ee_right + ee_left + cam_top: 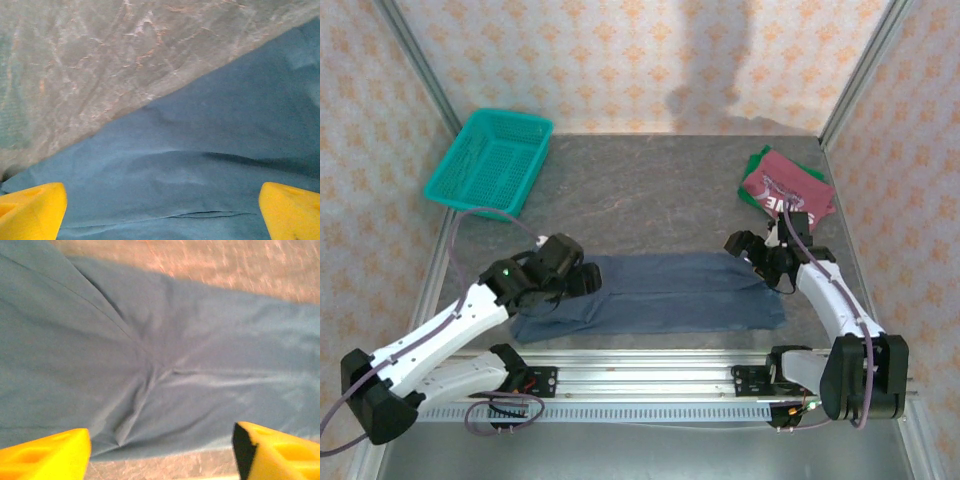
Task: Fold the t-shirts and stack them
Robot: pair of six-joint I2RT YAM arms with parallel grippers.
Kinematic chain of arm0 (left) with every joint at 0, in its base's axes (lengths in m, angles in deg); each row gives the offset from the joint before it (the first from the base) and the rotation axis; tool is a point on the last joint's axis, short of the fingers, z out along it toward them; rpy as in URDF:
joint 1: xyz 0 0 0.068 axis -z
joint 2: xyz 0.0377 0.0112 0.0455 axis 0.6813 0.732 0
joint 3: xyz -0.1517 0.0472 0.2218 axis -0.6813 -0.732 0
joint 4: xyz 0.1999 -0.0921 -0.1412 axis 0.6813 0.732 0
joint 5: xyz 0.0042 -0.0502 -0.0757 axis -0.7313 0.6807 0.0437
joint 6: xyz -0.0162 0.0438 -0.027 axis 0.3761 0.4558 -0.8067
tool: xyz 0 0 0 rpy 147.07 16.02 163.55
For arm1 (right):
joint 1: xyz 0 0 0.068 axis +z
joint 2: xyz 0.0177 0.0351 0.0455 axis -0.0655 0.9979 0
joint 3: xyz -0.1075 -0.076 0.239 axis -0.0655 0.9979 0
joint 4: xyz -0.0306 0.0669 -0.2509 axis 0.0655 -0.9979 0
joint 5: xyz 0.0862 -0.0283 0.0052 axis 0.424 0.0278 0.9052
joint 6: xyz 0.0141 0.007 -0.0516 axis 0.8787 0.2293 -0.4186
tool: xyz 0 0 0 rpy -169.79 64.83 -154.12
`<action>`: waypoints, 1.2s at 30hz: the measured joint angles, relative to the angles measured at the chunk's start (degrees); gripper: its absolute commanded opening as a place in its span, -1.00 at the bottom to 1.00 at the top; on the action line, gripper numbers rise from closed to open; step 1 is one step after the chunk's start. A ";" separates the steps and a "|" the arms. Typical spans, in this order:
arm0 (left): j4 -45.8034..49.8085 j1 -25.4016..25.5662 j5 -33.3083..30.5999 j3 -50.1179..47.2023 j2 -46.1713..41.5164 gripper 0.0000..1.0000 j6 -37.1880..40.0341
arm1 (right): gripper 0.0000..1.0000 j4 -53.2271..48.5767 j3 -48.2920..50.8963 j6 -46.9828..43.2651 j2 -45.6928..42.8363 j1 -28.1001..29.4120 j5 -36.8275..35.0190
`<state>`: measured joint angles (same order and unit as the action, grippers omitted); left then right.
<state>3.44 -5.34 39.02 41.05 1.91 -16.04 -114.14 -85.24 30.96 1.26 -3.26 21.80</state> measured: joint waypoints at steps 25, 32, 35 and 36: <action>-2.03 -16.41 -7.72 28.24 55.08 -0.10 9.29 | -0.08 -10.36 -6.36 2.67 21.35 5.86 -27.85; 2.43 -17.79 -7.37 68.17 79.62 -0.10 17.59 | -0.08 -10.14 -0.72 8.74 15.47 10.05 -22.32; 3.69 -17.88 -4.70 87.82 90.97 -0.03 20.26 | -0.08 -10.03 -0.11 12.63 14.84 13.94 -18.99; 4.70 -17.90 -3.61 92.91 93.50 -0.03 20.63 | -0.08 -9.88 -0.13 14.08 14.91 15.45 -17.88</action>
<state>8.14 -23.24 35.42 133.96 95.41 4.60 -124.02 -85.37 45.04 16.17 12.19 3.92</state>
